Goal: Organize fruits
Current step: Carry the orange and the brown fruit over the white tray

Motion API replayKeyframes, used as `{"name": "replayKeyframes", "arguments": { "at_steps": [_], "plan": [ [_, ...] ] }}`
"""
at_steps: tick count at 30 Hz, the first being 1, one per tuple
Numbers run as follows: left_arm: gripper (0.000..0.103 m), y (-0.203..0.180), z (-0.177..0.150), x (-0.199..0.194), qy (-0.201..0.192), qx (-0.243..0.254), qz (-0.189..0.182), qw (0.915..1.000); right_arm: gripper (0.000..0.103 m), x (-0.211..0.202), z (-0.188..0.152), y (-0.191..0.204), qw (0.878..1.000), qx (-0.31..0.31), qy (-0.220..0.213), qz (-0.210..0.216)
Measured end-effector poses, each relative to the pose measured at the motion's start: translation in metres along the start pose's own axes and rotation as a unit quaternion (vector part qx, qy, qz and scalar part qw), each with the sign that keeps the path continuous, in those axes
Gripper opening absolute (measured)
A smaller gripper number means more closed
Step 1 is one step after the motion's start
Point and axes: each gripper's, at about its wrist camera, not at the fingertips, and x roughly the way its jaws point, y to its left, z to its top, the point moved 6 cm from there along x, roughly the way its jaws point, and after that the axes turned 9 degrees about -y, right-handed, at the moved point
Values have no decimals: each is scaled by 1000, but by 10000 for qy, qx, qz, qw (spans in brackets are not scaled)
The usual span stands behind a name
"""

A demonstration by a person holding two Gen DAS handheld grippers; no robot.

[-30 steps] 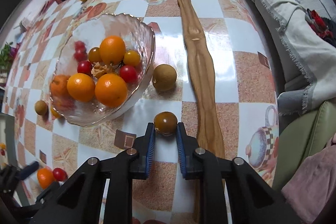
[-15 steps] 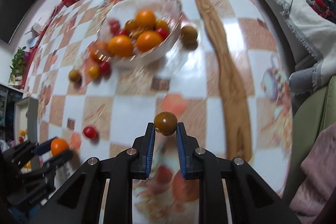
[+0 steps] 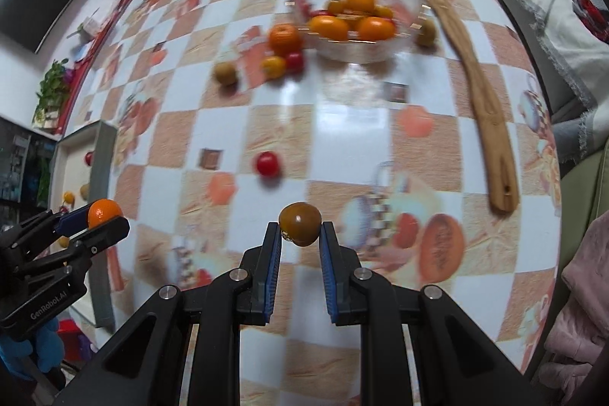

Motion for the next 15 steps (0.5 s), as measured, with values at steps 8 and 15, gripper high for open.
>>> {"name": "replayKeyframes", "arguments": {
  "at_steps": [8, 15],
  "plan": [
    [41, 87, -9, -33, -135, -441, 437, 9980, 22, 4, 1, 87, 9981, -520, 59, 325],
    [41, 175, -10, -42, -127, -692, 986, 9926, 22, 13, 4, 172, 9931, -906, 129, 731]
  ]
}}
